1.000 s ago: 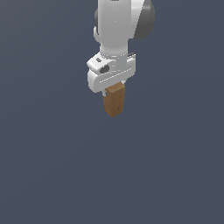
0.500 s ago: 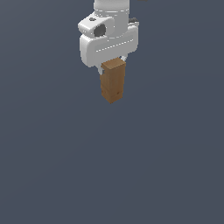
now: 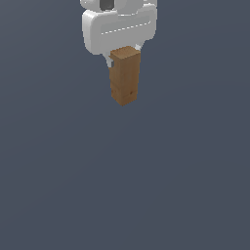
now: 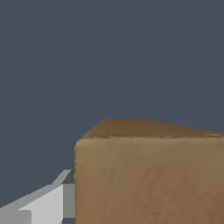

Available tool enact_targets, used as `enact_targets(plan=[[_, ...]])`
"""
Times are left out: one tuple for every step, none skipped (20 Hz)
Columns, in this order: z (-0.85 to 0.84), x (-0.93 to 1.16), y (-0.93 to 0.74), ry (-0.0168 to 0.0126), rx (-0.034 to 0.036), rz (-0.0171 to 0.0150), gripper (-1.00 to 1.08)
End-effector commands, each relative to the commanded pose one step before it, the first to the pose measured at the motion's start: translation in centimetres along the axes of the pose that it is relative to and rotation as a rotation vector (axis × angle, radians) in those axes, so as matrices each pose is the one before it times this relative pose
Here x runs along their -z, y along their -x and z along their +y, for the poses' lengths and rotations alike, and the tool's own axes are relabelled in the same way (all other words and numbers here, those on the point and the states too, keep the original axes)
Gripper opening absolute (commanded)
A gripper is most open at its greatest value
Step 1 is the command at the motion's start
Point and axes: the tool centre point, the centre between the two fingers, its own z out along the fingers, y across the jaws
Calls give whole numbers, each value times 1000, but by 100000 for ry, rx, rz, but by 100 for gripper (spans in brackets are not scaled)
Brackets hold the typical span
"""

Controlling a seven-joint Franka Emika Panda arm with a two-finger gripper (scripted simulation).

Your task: Pick up the object and move it to a goal position.

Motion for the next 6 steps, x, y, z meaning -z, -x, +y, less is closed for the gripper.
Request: enact_targets(plan=[[56,948,-42,514,18,638,-100],[15,84,-10,0,0,0,-100],[14,32,-14,0,0,0,-100],[12,-19,-19,0,0,0,-100],[10,-59,-20,0,0,0,-100],[3,-25,-7,0,0,0,-100]])
